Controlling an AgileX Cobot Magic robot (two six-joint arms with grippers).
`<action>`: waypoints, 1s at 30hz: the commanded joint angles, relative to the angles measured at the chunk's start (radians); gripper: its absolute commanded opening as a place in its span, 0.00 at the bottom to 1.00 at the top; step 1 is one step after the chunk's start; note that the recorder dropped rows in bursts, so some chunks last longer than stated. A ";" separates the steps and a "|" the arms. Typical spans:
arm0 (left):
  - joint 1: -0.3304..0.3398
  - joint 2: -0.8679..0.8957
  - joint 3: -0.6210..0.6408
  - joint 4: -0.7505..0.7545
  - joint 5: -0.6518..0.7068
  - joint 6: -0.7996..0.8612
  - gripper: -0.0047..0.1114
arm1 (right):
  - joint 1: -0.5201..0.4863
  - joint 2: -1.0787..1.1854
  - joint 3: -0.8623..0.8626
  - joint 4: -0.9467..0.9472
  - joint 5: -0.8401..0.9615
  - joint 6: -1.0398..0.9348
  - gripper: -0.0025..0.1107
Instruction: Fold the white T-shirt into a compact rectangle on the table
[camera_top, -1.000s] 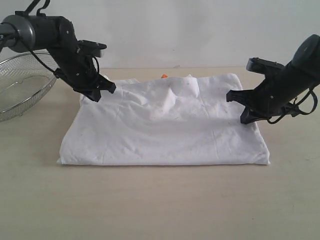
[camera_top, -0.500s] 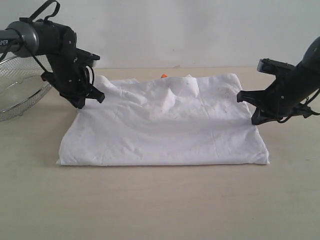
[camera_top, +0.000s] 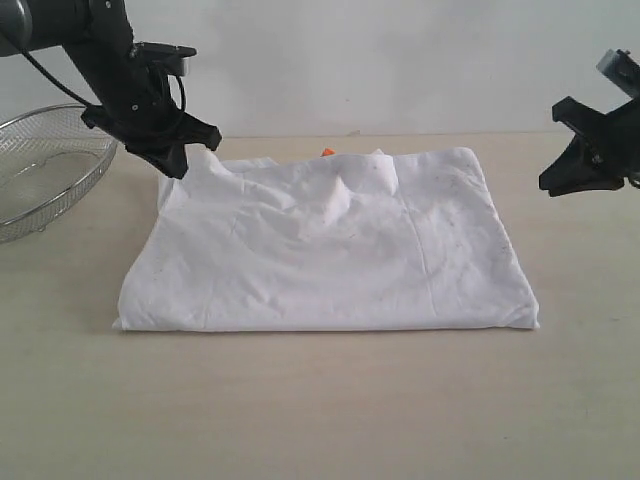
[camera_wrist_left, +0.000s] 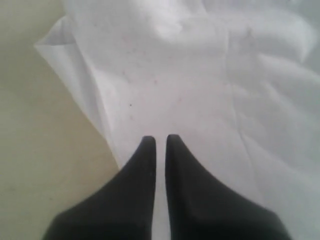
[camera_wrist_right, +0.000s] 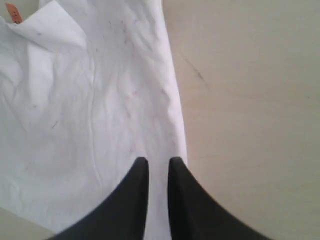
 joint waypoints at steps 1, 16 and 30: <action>-0.030 0.009 0.009 -0.017 0.015 0.006 0.08 | -0.011 0.099 -0.075 0.058 0.097 -0.028 0.33; -0.044 0.068 0.009 -0.002 0.034 0.006 0.08 | -0.005 0.329 -0.099 0.163 0.179 -0.132 0.53; -0.044 0.068 0.009 0.002 0.044 0.006 0.08 | 0.099 0.329 -0.099 0.146 0.115 -0.130 0.28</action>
